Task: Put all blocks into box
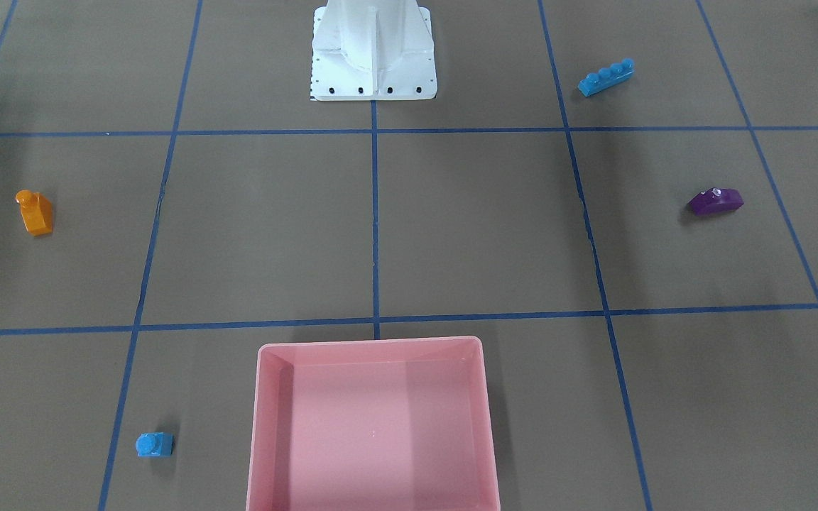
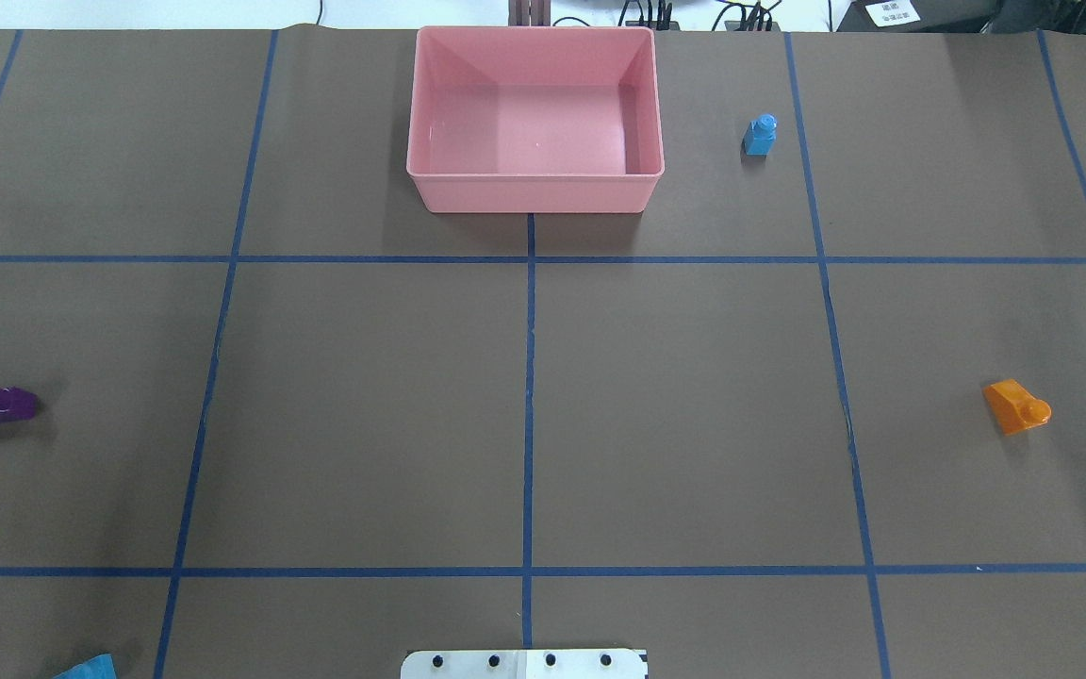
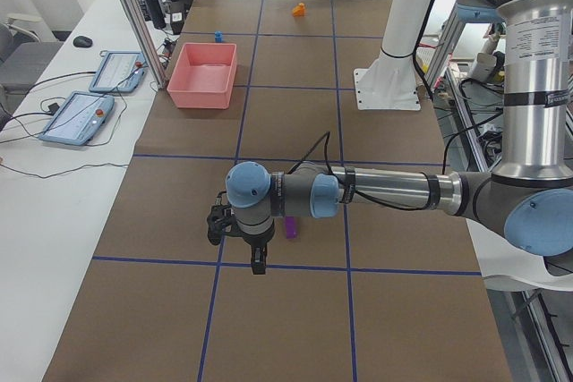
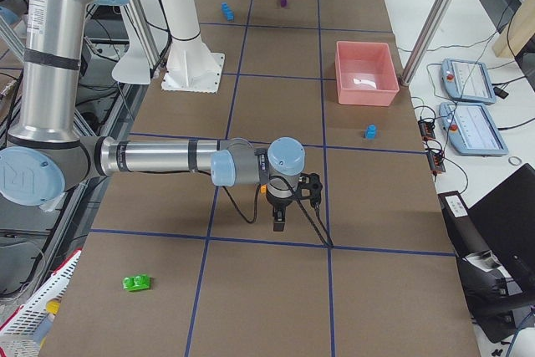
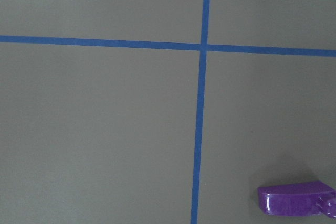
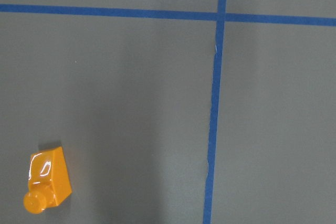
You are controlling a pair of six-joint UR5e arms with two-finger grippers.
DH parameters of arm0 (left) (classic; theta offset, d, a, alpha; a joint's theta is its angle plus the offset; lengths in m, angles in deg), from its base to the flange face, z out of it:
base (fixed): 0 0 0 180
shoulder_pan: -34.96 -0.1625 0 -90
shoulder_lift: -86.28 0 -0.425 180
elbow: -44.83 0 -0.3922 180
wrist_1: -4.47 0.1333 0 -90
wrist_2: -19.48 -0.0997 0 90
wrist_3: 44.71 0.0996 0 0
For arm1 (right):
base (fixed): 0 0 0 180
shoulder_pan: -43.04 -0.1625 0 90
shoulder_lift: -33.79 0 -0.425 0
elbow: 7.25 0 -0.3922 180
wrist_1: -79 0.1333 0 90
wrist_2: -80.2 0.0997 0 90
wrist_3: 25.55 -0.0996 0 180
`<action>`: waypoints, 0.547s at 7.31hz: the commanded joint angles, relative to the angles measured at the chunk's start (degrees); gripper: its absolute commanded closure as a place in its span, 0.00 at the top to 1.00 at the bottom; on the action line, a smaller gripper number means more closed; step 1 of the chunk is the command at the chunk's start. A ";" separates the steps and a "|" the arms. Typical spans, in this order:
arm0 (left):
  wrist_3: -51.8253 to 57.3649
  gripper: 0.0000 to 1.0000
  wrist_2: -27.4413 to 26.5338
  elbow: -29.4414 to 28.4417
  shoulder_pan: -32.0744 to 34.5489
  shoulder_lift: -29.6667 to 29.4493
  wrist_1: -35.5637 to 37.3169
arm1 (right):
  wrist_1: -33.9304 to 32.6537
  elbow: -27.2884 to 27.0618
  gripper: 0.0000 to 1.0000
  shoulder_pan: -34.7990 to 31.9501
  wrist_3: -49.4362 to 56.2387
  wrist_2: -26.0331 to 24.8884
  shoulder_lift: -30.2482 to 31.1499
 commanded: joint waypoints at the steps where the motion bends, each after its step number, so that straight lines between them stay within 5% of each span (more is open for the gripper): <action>1: -0.54 1.00 3.65 -0.23 -2.96 0.42 -4.06 | 0.03 0.04 1.00 1.60 0.03 0.85 -0.74; 4: -8.00 1.00 4.45 0.82 -10.17 0.07 -9.31 | 10.73 1.36 1.00 12.48 -10.44 0.95 -0.83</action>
